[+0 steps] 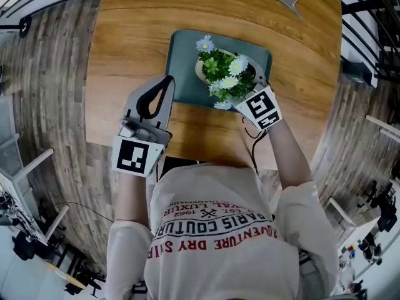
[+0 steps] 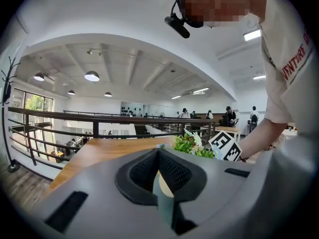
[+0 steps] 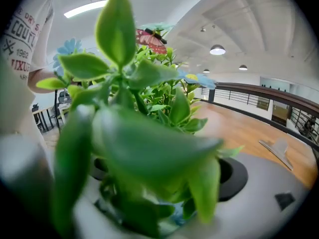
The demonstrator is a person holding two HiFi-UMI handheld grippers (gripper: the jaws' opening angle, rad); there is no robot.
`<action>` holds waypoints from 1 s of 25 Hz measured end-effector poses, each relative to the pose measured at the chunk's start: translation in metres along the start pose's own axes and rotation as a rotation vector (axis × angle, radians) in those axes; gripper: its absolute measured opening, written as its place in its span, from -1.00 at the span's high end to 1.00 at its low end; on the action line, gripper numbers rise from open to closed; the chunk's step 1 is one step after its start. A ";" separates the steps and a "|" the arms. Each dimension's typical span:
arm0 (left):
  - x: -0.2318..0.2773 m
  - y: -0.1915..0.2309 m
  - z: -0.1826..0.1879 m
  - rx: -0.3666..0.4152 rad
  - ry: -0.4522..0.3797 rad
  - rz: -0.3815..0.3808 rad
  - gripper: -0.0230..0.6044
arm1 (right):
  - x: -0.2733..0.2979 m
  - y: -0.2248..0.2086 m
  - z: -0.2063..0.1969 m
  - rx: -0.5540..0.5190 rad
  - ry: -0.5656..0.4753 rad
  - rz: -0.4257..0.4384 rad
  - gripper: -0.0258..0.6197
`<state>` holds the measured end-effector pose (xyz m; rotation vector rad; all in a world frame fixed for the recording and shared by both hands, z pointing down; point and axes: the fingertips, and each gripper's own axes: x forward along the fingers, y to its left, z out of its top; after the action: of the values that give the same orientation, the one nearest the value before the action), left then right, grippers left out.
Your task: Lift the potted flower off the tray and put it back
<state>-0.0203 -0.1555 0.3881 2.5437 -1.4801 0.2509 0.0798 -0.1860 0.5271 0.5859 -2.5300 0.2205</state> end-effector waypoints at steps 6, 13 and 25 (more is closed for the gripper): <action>0.007 0.010 -0.031 -0.032 0.051 0.040 0.89 | 0.034 0.003 -0.020 -0.036 0.040 0.098 -0.62; 0.005 0.019 -0.049 -0.064 0.078 0.086 0.89 | 0.047 0.007 -0.032 -0.057 0.053 0.150 -0.62; 0.011 0.011 -0.050 -0.066 0.071 0.067 0.89 | 0.040 0.001 -0.020 0.014 -0.025 0.069 -0.62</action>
<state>-0.0273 -0.1576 0.4400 2.4114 -1.5235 0.2937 0.0573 -0.1940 0.5653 0.5099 -2.5772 0.2581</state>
